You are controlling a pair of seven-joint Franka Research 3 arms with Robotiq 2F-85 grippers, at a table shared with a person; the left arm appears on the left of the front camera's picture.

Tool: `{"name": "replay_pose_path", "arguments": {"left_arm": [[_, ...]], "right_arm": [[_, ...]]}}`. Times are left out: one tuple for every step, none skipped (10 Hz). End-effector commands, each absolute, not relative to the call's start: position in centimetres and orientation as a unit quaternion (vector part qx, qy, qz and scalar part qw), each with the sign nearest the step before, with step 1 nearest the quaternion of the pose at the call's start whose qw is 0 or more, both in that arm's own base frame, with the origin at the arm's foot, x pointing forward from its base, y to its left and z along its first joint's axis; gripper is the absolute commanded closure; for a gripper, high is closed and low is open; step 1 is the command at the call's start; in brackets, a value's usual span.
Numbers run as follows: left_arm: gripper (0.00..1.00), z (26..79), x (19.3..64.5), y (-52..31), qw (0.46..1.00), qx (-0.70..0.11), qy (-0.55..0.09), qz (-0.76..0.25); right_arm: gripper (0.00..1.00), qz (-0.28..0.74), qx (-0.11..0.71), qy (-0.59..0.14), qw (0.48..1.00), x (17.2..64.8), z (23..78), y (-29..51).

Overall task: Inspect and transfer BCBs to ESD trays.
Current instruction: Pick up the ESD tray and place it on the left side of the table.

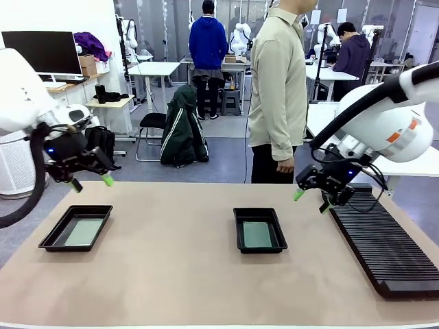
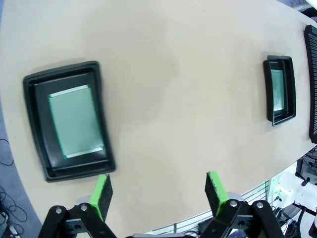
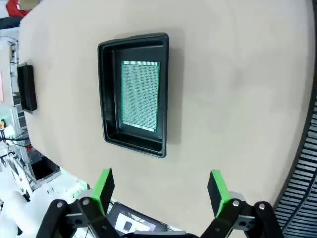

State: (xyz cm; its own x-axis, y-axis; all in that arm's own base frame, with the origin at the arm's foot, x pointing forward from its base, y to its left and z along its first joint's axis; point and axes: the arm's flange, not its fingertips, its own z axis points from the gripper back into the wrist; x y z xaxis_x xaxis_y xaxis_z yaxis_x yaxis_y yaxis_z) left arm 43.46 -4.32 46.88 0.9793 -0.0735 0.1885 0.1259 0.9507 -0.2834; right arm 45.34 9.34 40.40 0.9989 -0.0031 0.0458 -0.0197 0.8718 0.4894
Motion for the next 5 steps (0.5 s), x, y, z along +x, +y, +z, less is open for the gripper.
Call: {"name": "replay_pose_path", "arguments": {"left_arm": [[0.00, 47.5, 42.9, -8.3, 0.987, -0.124, -0.091, -0.041], [0.00, 48.0, 42.8, -10.5, 0.988, -0.117, -0.087, -0.045], [0.00, 48.4, 42.7, -12.7, 0.989, -0.114, -0.087, -0.037], [0.00, 48.5, 42.6, -14.8, 0.990, -0.109, -0.086, -0.030], [0.00, 48.5, 42.6, -17.0, 0.991, -0.101, -0.084, -0.025]], "right_arm": [[0.00, 0.016, 0.290, -0.029, 0.957, 44.7, 39.4, 7.1], [0.00, 0.021, 0.299, -0.032, 0.954, 44.5, 39.2, 5.8], [0.00, 0.022, 0.305, -0.037, 0.951, 44.1, 38.9, 4.7], [0.00, 0.024, 0.313, -0.042, 0.949, 43.8, 38.7, 3.8], [0.00, 0.029, 0.322, -0.046, 0.945, 43.5, 38.5, 3.0]]}}
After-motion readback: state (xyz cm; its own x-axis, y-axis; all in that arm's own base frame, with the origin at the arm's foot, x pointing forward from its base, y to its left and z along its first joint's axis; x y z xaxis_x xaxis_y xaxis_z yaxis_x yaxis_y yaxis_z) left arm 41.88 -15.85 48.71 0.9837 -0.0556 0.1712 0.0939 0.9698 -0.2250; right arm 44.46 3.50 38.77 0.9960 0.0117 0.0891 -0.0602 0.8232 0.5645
